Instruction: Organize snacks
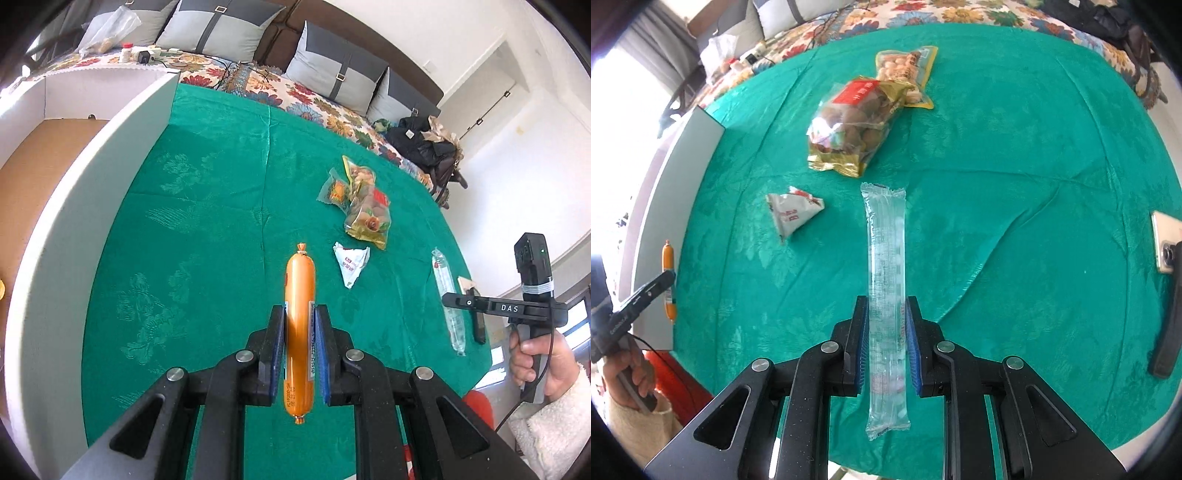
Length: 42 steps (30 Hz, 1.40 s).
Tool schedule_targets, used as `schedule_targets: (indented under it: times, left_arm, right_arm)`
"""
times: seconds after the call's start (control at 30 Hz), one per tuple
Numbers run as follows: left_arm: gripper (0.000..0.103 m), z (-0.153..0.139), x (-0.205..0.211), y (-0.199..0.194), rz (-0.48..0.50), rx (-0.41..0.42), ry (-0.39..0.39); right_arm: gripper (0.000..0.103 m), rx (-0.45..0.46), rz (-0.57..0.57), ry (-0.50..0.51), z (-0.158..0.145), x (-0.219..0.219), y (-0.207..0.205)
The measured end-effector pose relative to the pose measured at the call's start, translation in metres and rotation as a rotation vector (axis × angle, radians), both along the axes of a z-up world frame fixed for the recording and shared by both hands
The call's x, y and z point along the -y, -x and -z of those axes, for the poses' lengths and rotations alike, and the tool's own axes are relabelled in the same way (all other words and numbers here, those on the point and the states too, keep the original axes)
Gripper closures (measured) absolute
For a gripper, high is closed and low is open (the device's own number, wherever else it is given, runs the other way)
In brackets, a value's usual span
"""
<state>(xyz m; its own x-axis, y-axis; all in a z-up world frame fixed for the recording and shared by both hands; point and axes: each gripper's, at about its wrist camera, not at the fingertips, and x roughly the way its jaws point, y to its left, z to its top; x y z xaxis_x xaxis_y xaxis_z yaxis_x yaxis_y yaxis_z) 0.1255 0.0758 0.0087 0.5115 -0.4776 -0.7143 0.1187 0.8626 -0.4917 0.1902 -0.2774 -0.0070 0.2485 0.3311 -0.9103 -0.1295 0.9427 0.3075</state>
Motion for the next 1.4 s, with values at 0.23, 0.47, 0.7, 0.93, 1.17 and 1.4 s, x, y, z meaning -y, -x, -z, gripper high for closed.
schedule_targets:
  times: [0.23,0.47,0.7,0.93,1.17,1.4]
  left_arm:
    - [0.088,-0.064,-0.098,0.019,-0.154,0.088,-0.074]
    - [0.088,-0.040,-0.214,0.043,-0.391,-0.009,-0.216]
    - [0.029,-0.016,-0.248,0.071,-0.550,-0.021,-0.346]
    - [0.022,-0.040,-0.177,0.070,-0.444,0.122,-0.313]
    - [0.001,-0.042,-0.030,0.046,-0.165,0.225,-0.229]
    - [0.002,0.061,0.078,-0.003,0.019,0.055,-0.369]
  right_arm:
    - [0.083,0.117,-0.212,-0.281,-0.080,-0.171,-0.010]
    - [0.083,0.106,-0.403,-0.456,-0.097,-0.342,0.004]
    - [0.041,0.108,-0.331,-0.472,-0.063,-0.372,0.008]
    - [0.036,0.401,-0.295,-0.169,-0.051,-0.258,0.003]
    - [0.032,0.496,-0.108,0.316,0.029,-0.075,0.021]
    - [0.033,0.437,0.120,0.405,0.065,0.043,0.039]
